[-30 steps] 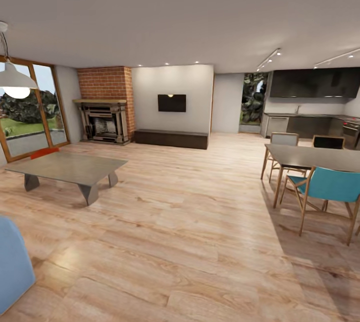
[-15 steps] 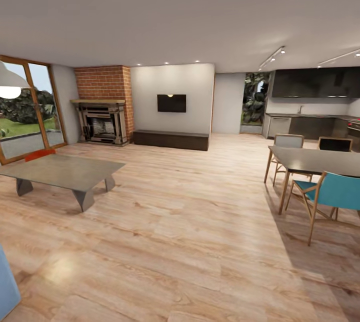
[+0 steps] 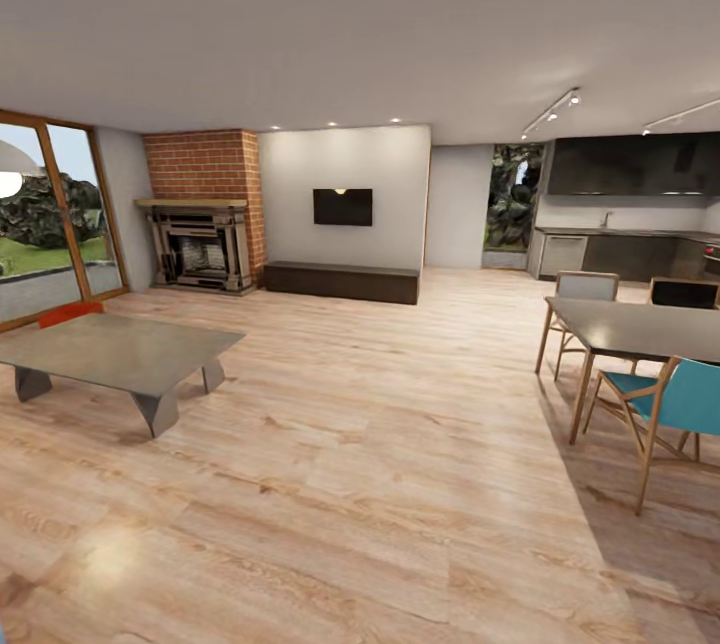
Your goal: Move the two storage containers from the living room to the garage. In the garage, place one container on the floor and stack the other container on top of it (either order is fine).
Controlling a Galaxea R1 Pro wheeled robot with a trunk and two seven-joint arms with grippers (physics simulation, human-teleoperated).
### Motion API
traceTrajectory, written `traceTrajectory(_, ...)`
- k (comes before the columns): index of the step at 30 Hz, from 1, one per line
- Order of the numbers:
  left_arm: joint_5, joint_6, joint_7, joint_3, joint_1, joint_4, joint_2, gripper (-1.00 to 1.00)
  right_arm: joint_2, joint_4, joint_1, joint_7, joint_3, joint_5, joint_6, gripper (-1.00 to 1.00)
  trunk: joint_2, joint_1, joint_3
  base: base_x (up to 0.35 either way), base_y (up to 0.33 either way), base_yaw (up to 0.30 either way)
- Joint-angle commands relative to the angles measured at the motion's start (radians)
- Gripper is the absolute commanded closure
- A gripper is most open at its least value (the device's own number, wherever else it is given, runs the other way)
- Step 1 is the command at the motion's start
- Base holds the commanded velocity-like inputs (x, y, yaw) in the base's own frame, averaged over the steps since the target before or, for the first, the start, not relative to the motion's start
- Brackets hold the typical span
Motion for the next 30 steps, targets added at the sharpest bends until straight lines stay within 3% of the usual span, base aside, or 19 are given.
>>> traceTrajectory(1,0.008,-0.001,0.003,-0.008,-0.001,0.000,0.000,-1.00,0.000,0.003,-0.001,-0.005,0.007,0.001,-0.005,-1.00,-0.001,0.001,-0.001,0.332,0.000,0.000)
traceTrajectory(30,0.008,0.000,0.003,-0.008,-0.001,0.000,0.002,-1.00,-0.002,0.003,-0.001,-0.006,0.005,-0.001,-0.006,-1.00,-0.001,0.001,-0.001,0.332,0.000,0.000)
